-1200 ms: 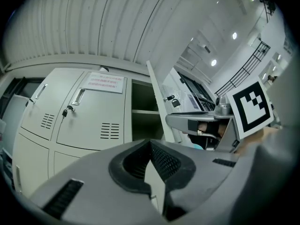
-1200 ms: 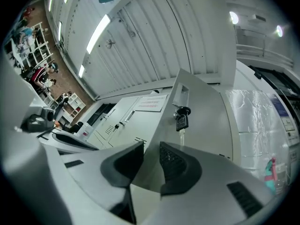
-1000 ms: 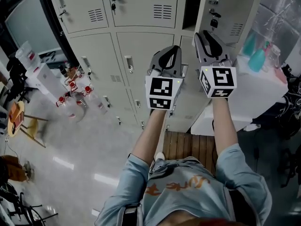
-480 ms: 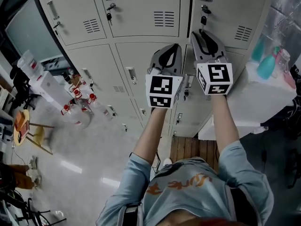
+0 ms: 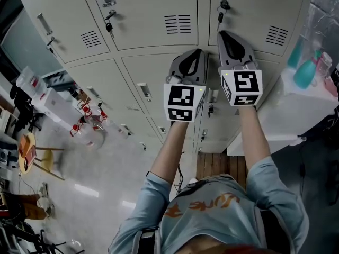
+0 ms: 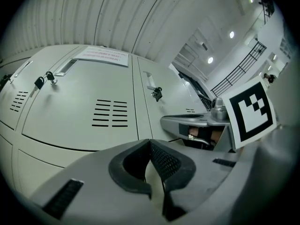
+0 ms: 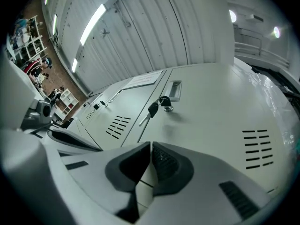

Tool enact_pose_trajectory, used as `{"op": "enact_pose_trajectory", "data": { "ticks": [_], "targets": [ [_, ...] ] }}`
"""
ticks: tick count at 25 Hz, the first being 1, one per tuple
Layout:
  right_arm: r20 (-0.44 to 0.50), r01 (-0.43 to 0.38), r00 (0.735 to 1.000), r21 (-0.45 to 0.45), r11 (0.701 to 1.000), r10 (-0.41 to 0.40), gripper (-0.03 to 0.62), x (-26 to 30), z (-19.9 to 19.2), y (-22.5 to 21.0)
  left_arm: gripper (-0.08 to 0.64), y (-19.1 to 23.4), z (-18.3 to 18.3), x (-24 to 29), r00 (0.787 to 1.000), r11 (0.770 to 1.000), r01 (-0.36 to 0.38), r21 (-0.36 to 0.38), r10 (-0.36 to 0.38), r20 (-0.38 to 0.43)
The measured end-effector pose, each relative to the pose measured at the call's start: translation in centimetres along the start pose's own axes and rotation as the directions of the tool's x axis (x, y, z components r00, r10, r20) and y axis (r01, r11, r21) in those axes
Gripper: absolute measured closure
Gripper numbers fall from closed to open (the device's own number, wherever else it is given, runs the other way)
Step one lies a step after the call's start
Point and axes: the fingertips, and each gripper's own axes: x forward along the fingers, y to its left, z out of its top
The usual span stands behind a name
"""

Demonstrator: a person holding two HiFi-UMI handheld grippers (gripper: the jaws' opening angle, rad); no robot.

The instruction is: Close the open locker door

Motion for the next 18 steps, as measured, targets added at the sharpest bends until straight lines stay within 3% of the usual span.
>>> {"op": "enact_pose_trajectory", "data": {
  "ticks": [5,12,18],
  "targets": [
    [0.002,0.011,1.000,-0.008,1.000,-0.011,0.560,0.0,-0.1,-0.2,0.541,-0.4,-0.8,0.2,1.000,1.000,0.010,-0.006,-0.011,-0.020],
    [0.053,-0.058,0.997,0.130,0.990,0.051,0.558,-0.9,0.6,0.1,0.541,-0.9,-1.5,-0.7,0.999,1.000,0.013,-0.026,-0.014,-0.042],
    [0.047,-0.074,0.997,0.139,0.987,0.068,0.558,-3.3,0.6,0.2,0.541,-3.1,-1.0,-1.8,0.999,1.000,0.025,-0.016,-0.026,-0.046]
  ]
}}
